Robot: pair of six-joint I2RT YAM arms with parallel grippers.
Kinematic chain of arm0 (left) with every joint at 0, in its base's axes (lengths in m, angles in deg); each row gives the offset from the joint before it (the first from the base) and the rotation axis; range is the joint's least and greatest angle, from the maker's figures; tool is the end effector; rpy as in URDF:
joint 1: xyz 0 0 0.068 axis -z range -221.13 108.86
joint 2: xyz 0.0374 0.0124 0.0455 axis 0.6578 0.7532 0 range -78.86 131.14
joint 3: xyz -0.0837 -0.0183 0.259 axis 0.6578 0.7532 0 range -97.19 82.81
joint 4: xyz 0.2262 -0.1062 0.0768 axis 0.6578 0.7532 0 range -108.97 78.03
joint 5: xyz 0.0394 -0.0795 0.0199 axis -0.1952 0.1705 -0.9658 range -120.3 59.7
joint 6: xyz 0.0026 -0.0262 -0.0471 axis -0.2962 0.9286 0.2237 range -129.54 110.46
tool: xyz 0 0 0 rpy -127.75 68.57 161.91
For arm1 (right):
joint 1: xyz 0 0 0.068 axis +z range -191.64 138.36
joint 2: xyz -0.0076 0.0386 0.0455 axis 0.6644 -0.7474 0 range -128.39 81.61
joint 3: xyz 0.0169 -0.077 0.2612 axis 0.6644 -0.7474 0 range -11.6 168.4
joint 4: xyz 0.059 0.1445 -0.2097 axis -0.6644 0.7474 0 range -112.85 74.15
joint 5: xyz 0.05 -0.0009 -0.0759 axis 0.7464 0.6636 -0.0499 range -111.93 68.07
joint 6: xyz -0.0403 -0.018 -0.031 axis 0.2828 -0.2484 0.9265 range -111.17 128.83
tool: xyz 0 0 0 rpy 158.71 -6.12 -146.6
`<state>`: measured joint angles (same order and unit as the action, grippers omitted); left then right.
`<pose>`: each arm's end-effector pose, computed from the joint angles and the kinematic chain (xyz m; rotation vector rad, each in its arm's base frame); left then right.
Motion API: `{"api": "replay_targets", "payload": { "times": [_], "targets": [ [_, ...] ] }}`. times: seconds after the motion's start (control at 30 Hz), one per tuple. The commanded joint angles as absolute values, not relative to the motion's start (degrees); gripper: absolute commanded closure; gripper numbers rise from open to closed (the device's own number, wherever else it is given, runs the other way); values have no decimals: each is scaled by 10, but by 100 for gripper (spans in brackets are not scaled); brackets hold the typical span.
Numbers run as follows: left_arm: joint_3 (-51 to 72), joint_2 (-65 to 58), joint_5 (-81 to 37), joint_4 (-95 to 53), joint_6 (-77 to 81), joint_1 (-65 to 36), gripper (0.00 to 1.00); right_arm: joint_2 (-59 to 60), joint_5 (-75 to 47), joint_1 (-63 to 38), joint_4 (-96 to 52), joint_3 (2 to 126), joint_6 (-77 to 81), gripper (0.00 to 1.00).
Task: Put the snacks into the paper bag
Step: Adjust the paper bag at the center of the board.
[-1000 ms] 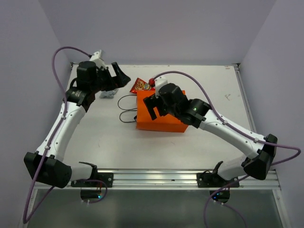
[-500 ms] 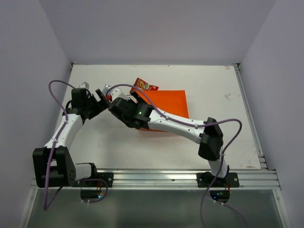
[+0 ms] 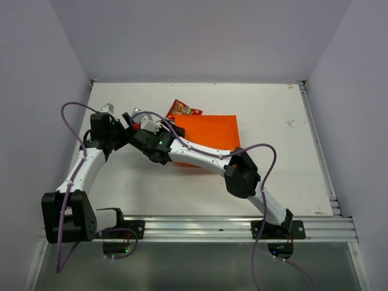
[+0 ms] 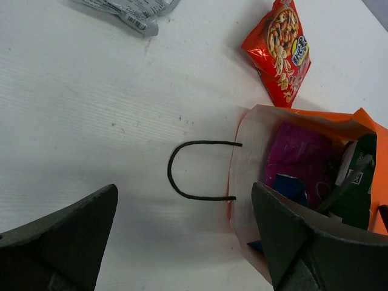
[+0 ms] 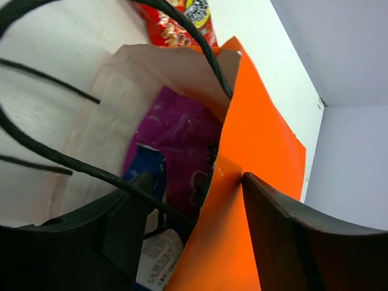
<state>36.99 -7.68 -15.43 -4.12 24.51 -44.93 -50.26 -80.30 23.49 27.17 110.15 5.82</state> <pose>0.2647 0.0083 0.2427 -0.6153 2.2258 -0.5695 0.2353 0.4355 0.2458 -0.8099 1.9468 -0.6533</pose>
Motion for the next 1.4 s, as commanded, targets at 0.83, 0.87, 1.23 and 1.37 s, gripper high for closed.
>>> {"api": "replay_targets", "payload": {
  "times": [0.83, 0.87, 1.23, 1.37],
  "targets": [
    [369, 3, -19, -130, 303, -371, 4, -264, -772, 159, 212, 956, 3, 100],
    [366, -5, -23, -130, 307, -365, 4, -255, -763, 157, 211, 951, -5, 100],
    [389, -29, -146, -134, 355, -324, 4, -200, -707, 136, 187, 910, -30, 100],
    [387, -1, -146, -164, 384, -288, 5, -196, -697, 135, 182, 908, -34, 100]
  ]
}}
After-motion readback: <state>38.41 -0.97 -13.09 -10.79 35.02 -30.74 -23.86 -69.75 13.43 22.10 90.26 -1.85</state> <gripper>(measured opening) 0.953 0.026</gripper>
